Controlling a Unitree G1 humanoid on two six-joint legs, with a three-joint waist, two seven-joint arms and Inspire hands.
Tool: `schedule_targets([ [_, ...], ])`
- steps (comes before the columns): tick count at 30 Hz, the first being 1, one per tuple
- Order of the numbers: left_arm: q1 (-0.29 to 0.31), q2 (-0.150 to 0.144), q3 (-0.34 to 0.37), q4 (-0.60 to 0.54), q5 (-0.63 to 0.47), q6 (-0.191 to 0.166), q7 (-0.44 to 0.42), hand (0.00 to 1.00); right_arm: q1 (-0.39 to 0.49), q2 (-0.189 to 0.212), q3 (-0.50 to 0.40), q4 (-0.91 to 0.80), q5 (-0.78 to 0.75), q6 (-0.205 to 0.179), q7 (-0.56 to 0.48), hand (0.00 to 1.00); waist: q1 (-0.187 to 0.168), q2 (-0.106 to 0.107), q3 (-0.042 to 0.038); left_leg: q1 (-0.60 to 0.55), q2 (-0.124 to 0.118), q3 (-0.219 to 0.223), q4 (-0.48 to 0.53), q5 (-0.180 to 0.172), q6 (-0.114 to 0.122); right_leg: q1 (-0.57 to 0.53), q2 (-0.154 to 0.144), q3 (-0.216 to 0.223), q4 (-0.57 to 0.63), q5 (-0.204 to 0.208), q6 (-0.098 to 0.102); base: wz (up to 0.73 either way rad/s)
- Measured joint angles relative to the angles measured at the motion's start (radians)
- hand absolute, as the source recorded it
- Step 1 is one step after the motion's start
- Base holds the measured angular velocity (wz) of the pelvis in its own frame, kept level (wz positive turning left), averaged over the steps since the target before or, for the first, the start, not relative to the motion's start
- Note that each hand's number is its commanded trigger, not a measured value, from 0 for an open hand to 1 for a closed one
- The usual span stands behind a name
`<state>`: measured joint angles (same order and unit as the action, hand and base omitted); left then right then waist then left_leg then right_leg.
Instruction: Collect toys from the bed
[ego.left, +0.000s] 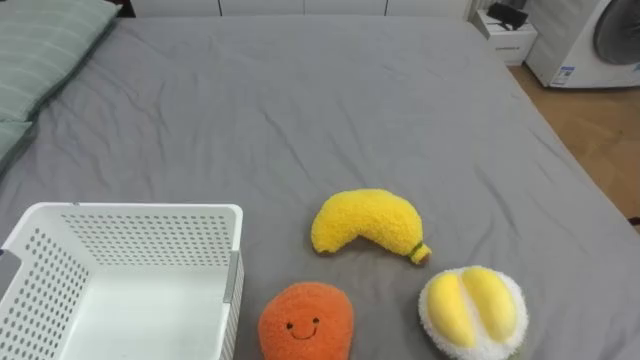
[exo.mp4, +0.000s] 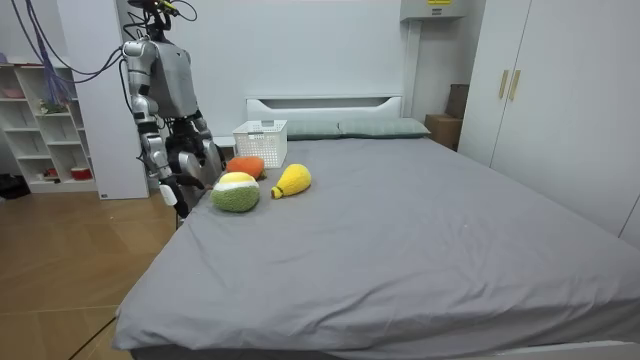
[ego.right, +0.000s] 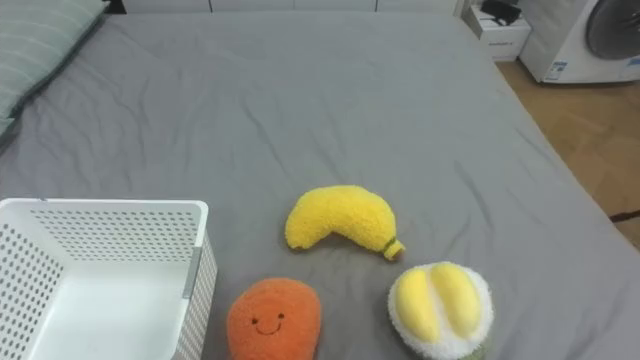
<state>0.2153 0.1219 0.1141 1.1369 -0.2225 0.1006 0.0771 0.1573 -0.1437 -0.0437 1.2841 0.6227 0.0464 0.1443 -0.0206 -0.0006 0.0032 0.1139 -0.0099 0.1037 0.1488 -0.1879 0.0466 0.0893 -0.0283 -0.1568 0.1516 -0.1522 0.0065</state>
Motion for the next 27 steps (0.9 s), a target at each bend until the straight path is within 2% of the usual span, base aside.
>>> schedule_targets([
  [13, 0.003, -0.004, 0.002, -0.001, -0.001, 0.000, 0.008, 0.00, 0.002, 0.000, -0.013, 0.002, 0.009, 0.002, -0.011, 0.00, -0.003, -0.007, 0.0023, 0.002, 0.000, 0.006, -0.004, 0.000, 0.000, 0.000, 0.001, 0.004, 0.000, 0.000, 0.000, 0.00],
  [16, 0.012, -0.004, 0.003, -0.010, -0.001, 0.001, 0.008, 0.00, 0.011, 0.000, -0.041, 0.004, 0.034, 0.027, -0.030, 0.00, -0.004, -0.008, 0.0010, 0.003, 0.000, 0.006, -0.005, 0.000, 0.000, 0.000, 0.001, 0.007, 0.001, 0.000, 0.000, 0.00],
  [19, 0.014, -0.005, 0.034, -0.011, 0.001, 0.003, 0.009, 0.00, 0.030, -0.001, -0.104, 0.015, 0.072, 0.047, -0.042, 0.00, -0.007, -0.011, 0.0017, 0.003, 0.000, 0.007, -0.006, 0.000, 0.000, 0.000, 0.001, 0.009, 0.001, 0.000, 0.000, 0.00],
  [22, 0.021, 0.001, 0.097, -0.008, 0.001, 0.003, 0.009, 0.00, 0.044, -0.008, -0.173, 0.033, 0.094, 0.066, -0.066, 0.00, -0.009, -0.021, -0.0018, 0.005, 0.001, 0.007, -0.006, 0.000, 0.000, 0.000, 0.001, 0.009, 0.003, -0.002, 0.000, 0.00],
  [25, 0.029, 0.008, 0.147, -0.016, 0.002, 0.003, 0.009, 0.00, 0.049, -0.025, -0.239, 0.031, 0.091, 0.082, -0.086, 0.00, -0.015, -0.035, -0.0020, 0.010, 0.000, 0.009, -0.006, 0.000, 0.000, 0.000, 0.002, 0.015, 0.005, -0.002, 0.000, -0.05],
  [27, 0.046, 0.021, 0.169, -0.017, 0.002, 0.003, 0.009, 0.00, 0.032, -0.058, -0.306, 0.005, 0.073, 0.098, -0.116, 0.00, -0.026, -0.051, -0.0008, 0.020, -0.002, 0.010, -0.015, 0.000, 0.000, 0.005, 0.001, 0.015, 0.008, -0.002, 0.000, -0.06],
])
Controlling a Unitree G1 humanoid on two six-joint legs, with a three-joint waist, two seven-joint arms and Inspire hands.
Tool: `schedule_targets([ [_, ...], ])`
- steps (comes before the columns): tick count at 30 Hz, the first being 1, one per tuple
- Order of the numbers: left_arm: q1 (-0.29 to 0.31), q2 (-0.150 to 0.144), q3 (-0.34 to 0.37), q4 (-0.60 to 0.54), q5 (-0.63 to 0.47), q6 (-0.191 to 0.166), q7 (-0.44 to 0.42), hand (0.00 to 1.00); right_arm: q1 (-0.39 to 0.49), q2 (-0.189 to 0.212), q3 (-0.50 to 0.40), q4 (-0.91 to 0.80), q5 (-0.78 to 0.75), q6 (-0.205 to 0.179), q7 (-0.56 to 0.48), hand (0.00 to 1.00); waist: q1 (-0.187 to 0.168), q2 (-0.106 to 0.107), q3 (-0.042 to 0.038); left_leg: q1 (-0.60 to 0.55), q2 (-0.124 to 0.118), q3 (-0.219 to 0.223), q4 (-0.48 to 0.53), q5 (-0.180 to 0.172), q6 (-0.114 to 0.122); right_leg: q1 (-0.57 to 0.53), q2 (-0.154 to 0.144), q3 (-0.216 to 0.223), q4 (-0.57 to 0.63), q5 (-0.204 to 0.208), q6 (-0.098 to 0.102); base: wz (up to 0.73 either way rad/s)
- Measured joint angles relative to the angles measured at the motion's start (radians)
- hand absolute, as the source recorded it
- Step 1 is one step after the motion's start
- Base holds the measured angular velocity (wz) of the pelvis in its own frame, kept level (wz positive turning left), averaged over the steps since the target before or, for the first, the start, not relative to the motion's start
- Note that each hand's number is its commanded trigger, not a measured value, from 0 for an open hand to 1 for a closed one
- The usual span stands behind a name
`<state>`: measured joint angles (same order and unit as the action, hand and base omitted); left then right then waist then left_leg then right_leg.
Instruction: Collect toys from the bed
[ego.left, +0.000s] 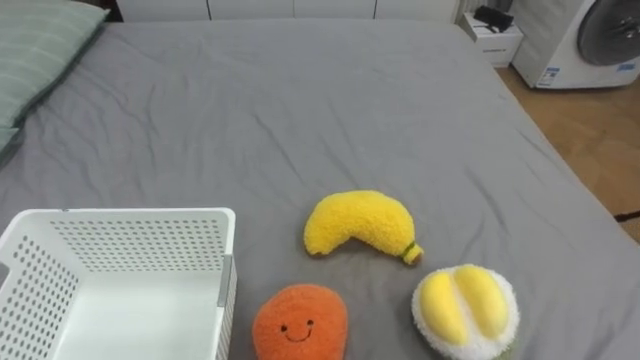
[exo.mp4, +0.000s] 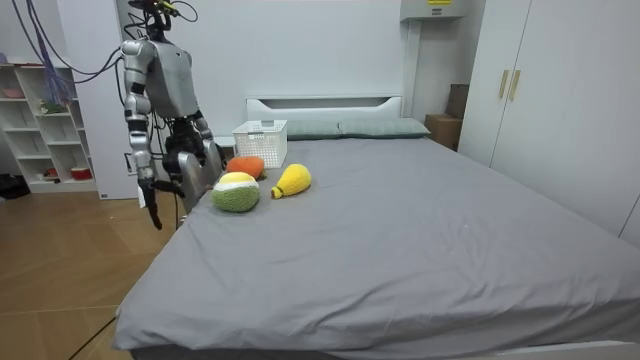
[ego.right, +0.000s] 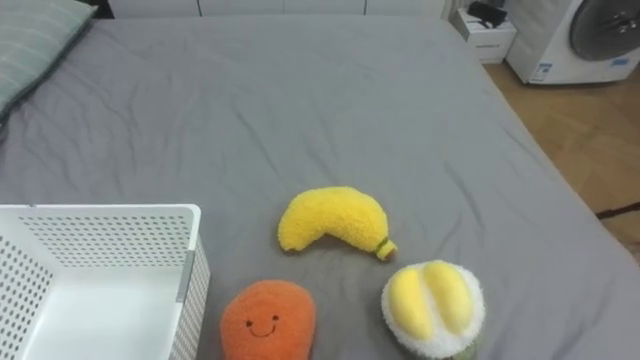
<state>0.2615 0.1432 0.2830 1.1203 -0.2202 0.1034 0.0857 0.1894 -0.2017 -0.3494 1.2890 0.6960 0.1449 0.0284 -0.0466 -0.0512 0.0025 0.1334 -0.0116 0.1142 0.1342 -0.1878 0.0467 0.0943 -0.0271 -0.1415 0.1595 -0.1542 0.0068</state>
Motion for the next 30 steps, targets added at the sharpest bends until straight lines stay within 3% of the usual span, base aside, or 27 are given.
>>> schedule_targets([
  [6, -0.001, 0.031, 0.009, -0.013, 0.010, 0.000, 0.000, 0.00, -0.084, -0.093, -0.027, -0.241, -0.078, -0.023, -0.136, 0.00, -0.002, -0.027, 0.0085, -0.007, 0.003, 0.022, 0.000, -0.004, -0.004, -0.016, -0.001, 0.007, 0.013, -0.002, 0.000, -0.10],
  [8, 0.013, 0.032, -0.011, -0.045, 0.016, 0.000, 0.000, 0.00, -0.092, -0.100, -0.026, -0.357, -0.087, -0.022, -0.174, 0.00, -0.002, -0.031, 0.0064, -0.019, 0.002, 0.022, 0.002, -0.001, 0.000, -0.030, -0.002, 0.004, 0.013, 0.001, -0.001, 0.00],
  [10, 0.015, 0.033, -0.022, -0.044, 0.017, 0.000, 0.002, 0.00, -0.095, -0.100, -0.026, -0.478, -0.101, -0.023, -0.203, 0.00, -0.003, -0.028, 0.0058, -0.020, 0.002, 0.022, 0.004, 0.002, 0.000, -0.035, -0.002, 0.004, 0.014, 0.004, -0.002, 0.02],
  [12, 0.013, 0.028, -0.032, -0.060, 0.021, 0.003, 0.012, 0.00, -0.095, -0.088, -0.025, -0.643, -0.161, -0.022, -0.245, 0.00, -0.002, -0.026, -0.0022, -0.030, 0.003, 0.023, 0.001, 0.003, 0.000, -0.043, -0.001, 0.003, 0.013, 0.003, -0.001, 0.07],
  [16, 0.002, 0.021, -0.033, -0.061, 0.037, 0.003, 0.019, 0.00, -0.101, -0.079, 0.005, -0.824, -0.358, -0.048, -0.279, 0.00, 0.006, -0.020, 0.0017, -0.036, 0.005, 0.022, -0.004, 0.002, -0.001, -0.043, 0.001, -0.003, 0.011, 0.003, -0.001, 0.05],
  [23, 0.003, 0.018, -0.038, -0.061, 0.043, 0.003, 0.021, 0.00, -0.093, -0.071, 0.067, -0.990, -0.436, -0.054, -0.264, 0.00, 0.028, -0.015, 0.0018, -0.037, 0.004, 0.023, -0.004, 0.002, -0.001, -0.042, 0.000, 0.002, 0.013, 0.003, -0.001, 0.00],
  [30, 0.006, 0.018, -0.056, -0.060, 0.066, 0.005, 0.029, 0.00, -0.100, -0.062, 0.166, -1.021, -0.656, -0.054, -0.188, 0.00, 0.032, -0.008, -0.0003, -0.035, 0.005, 0.019, 0.001, 0.002, -0.001, -0.038, 0.000, -0.001, 0.014, 0.003, -0.002, 0.00],
])
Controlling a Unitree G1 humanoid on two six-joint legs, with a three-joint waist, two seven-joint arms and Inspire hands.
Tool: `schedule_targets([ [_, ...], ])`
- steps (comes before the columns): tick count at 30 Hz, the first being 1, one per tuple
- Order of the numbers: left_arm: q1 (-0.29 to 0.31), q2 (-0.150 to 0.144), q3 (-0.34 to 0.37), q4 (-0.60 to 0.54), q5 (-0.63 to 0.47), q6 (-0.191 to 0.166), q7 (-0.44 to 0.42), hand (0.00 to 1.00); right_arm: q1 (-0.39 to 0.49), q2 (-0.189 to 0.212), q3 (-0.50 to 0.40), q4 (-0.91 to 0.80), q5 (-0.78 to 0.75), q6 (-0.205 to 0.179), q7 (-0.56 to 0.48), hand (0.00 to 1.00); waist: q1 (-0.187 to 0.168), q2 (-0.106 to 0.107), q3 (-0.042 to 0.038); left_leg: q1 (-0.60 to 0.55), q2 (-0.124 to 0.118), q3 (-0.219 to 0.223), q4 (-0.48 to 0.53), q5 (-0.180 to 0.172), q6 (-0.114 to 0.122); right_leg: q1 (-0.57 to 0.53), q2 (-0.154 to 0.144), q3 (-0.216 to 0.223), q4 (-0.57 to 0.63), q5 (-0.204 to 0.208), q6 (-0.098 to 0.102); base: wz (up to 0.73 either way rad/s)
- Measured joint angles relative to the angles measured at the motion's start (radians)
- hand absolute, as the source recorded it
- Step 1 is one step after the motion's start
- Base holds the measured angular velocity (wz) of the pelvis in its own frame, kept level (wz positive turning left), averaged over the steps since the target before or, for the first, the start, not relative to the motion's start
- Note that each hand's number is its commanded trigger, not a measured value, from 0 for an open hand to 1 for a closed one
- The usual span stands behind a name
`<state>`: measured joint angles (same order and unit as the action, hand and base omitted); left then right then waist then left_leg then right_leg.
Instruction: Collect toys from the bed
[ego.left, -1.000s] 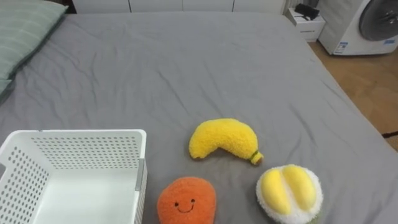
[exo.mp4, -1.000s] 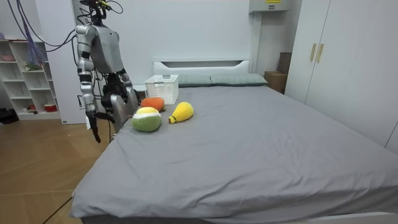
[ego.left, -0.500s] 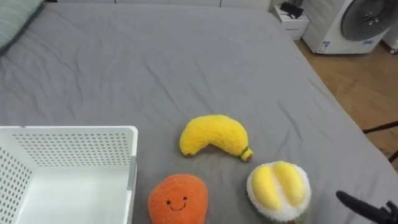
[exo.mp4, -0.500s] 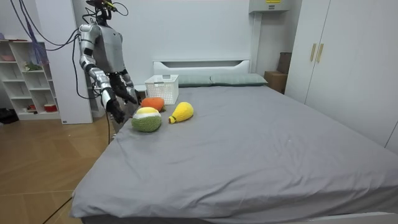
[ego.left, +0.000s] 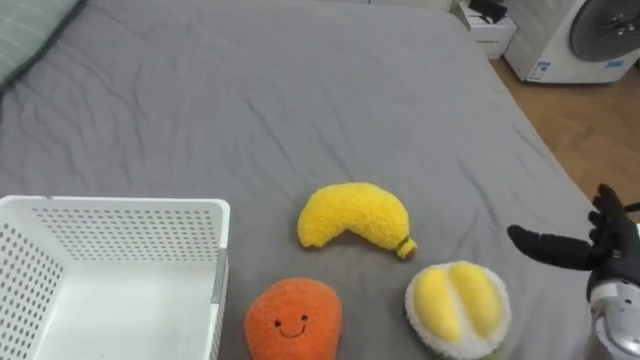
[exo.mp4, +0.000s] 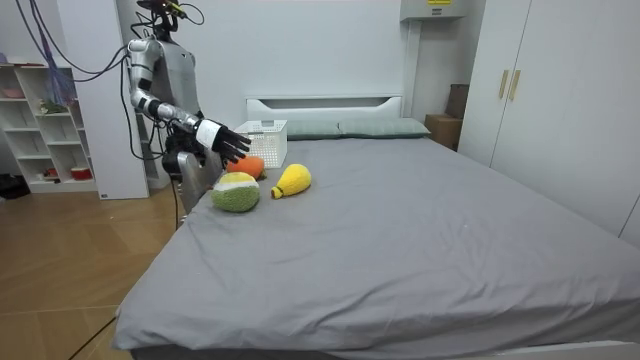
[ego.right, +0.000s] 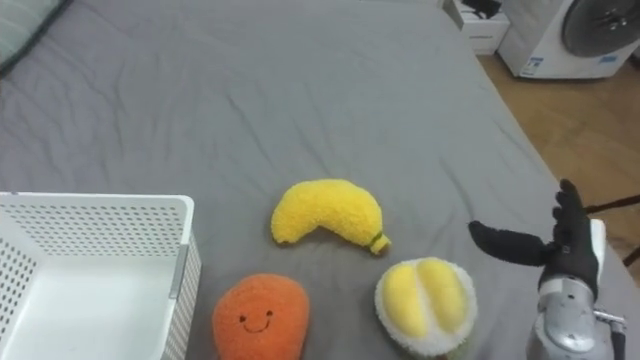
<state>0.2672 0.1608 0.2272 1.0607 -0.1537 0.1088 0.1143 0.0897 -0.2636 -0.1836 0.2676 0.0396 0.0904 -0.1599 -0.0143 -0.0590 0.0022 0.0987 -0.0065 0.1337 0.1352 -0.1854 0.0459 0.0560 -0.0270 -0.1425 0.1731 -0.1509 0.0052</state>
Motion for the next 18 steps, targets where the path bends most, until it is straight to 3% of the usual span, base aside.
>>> schedule_targets([
  [3, -0.005, 0.000, -0.005, 0.000, 0.001, 0.000, 0.000, 0.00, 0.000, 0.001, 0.030, 0.045, -0.086, 0.002, 0.035, 0.00, 0.011, 0.001, -0.0007, -0.002, 0.000, -0.001, 0.000, 0.000, 0.000, -0.001, -0.001, -0.004, 0.000, 0.000, 0.000, 0.00],
  [7, -0.013, -0.005, -0.004, 0.000, 0.011, 0.001, 0.000, 0.00, 0.000, 0.001, 0.058, 0.082, -0.184, 0.032, 0.107, 0.00, 0.031, 0.002, -0.0006, -0.004, -0.001, -0.001, -0.001, 0.000, 0.000, -0.003, -0.001, 0.001, -0.001, 0.000, 0.000, 0.00],
  [18, 0.001, -0.009, -0.002, -0.002, 0.018, 0.002, 0.011, 0.00, -0.011, 0.006, 0.085, 0.315, -0.394, 0.044, 0.281, 0.00, 0.051, -0.011, 0.0000, 0.001, -0.006, -0.037, 0.006, 0.000, 0.000, 0.025, -0.009, -0.039, -0.007, -0.006, 0.002, 0.09],
])
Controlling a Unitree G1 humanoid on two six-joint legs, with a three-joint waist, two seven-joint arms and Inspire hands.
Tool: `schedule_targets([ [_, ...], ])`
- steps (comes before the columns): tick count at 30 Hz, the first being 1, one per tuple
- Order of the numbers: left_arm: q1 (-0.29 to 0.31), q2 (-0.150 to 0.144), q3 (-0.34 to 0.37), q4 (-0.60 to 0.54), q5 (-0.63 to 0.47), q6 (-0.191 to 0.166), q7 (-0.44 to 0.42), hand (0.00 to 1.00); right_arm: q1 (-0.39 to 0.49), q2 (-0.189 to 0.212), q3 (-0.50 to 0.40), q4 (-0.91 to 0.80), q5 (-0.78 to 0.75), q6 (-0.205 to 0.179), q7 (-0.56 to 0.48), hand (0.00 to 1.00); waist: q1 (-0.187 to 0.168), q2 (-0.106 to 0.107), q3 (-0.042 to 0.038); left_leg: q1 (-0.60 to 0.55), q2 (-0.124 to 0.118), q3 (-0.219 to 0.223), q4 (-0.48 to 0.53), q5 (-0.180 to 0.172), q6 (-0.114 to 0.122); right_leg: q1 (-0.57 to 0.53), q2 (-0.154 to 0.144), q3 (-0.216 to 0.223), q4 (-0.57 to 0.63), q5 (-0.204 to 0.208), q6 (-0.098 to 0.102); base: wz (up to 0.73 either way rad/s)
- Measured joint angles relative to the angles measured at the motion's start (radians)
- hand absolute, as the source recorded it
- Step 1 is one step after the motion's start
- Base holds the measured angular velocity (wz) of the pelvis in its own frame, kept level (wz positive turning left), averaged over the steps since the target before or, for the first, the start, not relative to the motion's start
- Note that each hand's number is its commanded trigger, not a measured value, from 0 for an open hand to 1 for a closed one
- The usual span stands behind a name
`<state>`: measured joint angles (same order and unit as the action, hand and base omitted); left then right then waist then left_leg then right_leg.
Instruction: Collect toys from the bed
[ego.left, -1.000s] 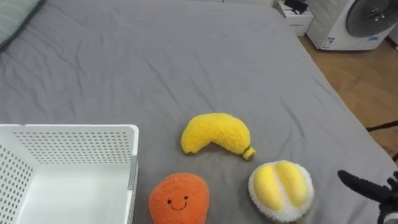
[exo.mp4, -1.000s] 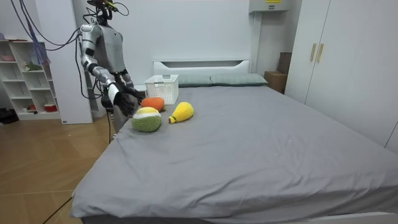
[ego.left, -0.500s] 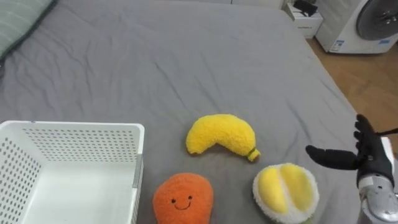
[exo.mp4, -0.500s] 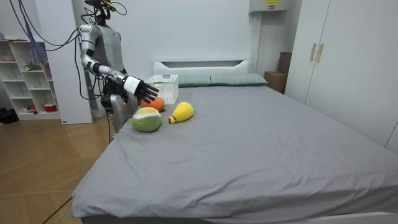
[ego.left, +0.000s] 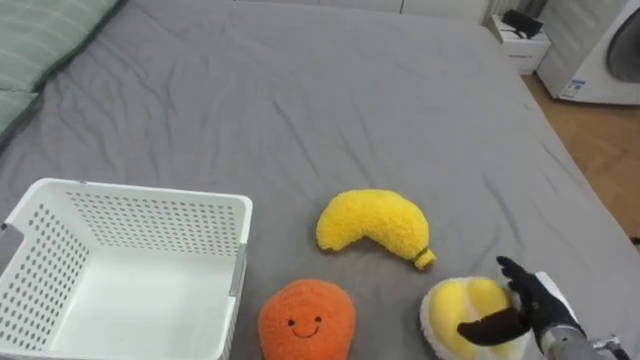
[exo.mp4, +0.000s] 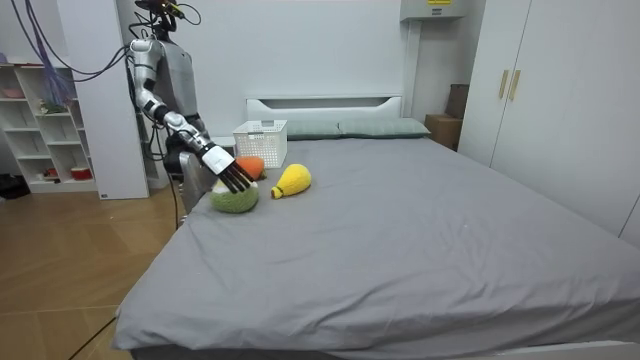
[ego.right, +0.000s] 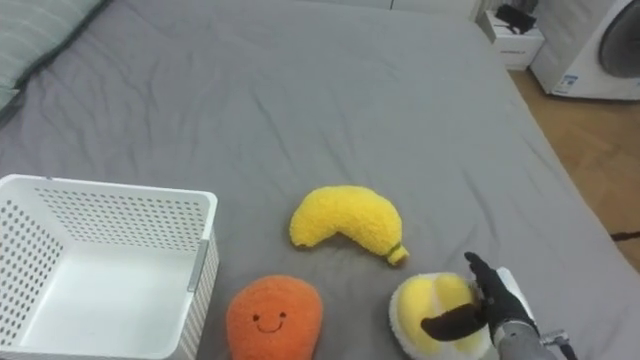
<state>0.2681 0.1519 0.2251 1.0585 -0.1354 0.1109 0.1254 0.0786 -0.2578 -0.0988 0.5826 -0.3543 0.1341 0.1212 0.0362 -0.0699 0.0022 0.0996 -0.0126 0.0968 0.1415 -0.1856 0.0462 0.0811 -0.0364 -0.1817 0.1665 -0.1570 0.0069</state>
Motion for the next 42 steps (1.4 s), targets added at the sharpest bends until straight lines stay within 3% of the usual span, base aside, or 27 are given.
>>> schedule_targets([
  [16, -0.010, 0.001, -0.001, -0.030, 0.078, 0.023, 0.002, 0.00, -0.016, 0.000, 0.019, 0.122, -0.083, -0.001, -0.039, 0.00, 0.027, -0.008, -0.0053, -0.004, 0.000, -0.017, 0.003, 0.000, -0.001, 0.010, 0.002, -0.016, -0.016, 0.002, -0.001, 0.03],
  [17, -0.010, 0.000, -0.001, -0.030, 0.077, 0.028, 0.002, 0.00, -0.015, 0.000, 0.022, 0.129, -0.087, -0.001, -0.055, 0.19, 0.028, -0.007, -0.0054, -0.003, -0.001, -0.018, 0.003, 0.000, -0.001, 0.010, 0.002, -0.017, -0.016, 0.002, -0.001, 0.04],
  [18, -0.011, -0.002, -0.002, -0.030, 0.076, 0.032, 0.002, 0.00, -0.016, 0.001, 0.022, 0.145, -0.107, -0.003, -0.071, 0.71, 0.027, -0.006, -0.0058, -0.003, -0.001, -0.020, 0.004, 0.000, -0.001, 0.016, 0.002, -0.015, -0.016, 0.002, -0.001, 0.05],
  [19, -0.012, -0.002, -0.002, -0.030, 0.075, 0.032, 0.002, 0.00, -0.015, 0.003, 0.022, 0.151, -0.125, -0.003, -0.079, 0.93, 0.026, -0.005, -0.0055, -0.002, -0.001, -0.022, 0.004, 0.000, -0.001, 0.018, 0.002, -0.015, -0.016, 0.002, -0.001, 0.06],
  [20, -0.012, -0.003, -0.003, -0.030, 0.073, 0.033, 0.003, 0.00, -0.016, 0.007, 0.022, 0.157, -0.149, -0.001, -0.094, 1.00, 0.026, -0.004, -0.0057, -0.002, -0.001, -0.024, 0.006, 0.000, -0.001, 0.021, 0.002, -0.015, -0.016, 0.002, -0.001, 0.05],
  [32, -0.010, -0.003, -0.043, -0.030, 0.071, 0.032, 0.022, 0.00, -0.015, 0.023, 0.020, 0.193, -0.191, -0.014, -0.251, 1.00, 0.027, 0.005, -0.0055, -0.006, -0.002, -0.030, 0.010, -0.001, -0.001, 0.015, 0.002, -0.022, -0.017, 0.001, -0.001, 0.01],
  [36, -0.005, -0.004, -0.043, -0.048, 0.071, 0.033, 0.020, 0.00, -0.015, 0.026, 0.020, 0.185, -0.197, -0.009, -0.249, 1.00, 0.026, 0.002, -0.0081, -0.010, -0.002, -0.030, 0.010, -0.001, -0.001, 0.016, 0.001, -0.024, -0.016, 0.001, -0.001, 0.00],
  [42, -0.010, -0.005, -0.043, -0.056, 0.068, 0.032, 0.008, 0.00, -0.015, 0.031, 0.020, 0.106, -0.196, -0.002, -0.245, 1.00, 0.025, 0.005, -0.0055, -0.008, -0.002, -0.030, 0.010, 0.000, -0.001, 0.017, 0.001, -0.024, -0.015, 0.001, -0.001, 0.00],
])
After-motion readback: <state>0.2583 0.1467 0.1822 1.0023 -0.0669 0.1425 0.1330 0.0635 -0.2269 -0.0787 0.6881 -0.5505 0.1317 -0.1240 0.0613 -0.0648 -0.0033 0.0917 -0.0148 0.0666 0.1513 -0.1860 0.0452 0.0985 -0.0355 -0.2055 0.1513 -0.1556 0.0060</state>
